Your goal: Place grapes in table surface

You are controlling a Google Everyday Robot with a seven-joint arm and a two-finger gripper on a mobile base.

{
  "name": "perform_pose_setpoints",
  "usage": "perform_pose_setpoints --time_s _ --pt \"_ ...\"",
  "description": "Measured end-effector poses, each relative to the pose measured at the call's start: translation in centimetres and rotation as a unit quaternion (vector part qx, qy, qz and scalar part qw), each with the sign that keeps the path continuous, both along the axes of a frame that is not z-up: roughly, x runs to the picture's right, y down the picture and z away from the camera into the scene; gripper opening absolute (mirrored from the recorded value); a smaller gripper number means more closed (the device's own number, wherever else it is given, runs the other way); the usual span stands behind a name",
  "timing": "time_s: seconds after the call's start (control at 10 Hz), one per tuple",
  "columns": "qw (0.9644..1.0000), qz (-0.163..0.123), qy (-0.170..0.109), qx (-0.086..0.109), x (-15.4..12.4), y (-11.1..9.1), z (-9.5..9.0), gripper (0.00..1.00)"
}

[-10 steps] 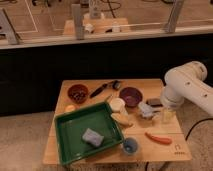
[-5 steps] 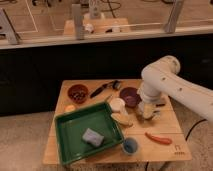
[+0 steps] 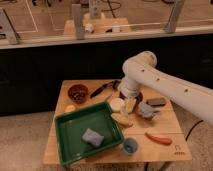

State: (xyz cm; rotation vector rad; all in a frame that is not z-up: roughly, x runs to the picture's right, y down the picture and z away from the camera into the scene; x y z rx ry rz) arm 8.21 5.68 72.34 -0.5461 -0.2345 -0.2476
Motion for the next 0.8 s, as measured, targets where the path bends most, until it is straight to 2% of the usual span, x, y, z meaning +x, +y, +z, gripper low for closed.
perform_pose_setpoints --time_s 0.3,0.5,0.8 --pt "0.9981 -0.029 -0.054 0.0 -6.3 0.3 0.4 0.8" --pt "0.9948 -0.049 -0.089 0.002 -10.7 0.6 1.0 0.8" --pt "0.9879 -0.065 -0.138 0.03 -15.8 0.0 1.9 0.8"
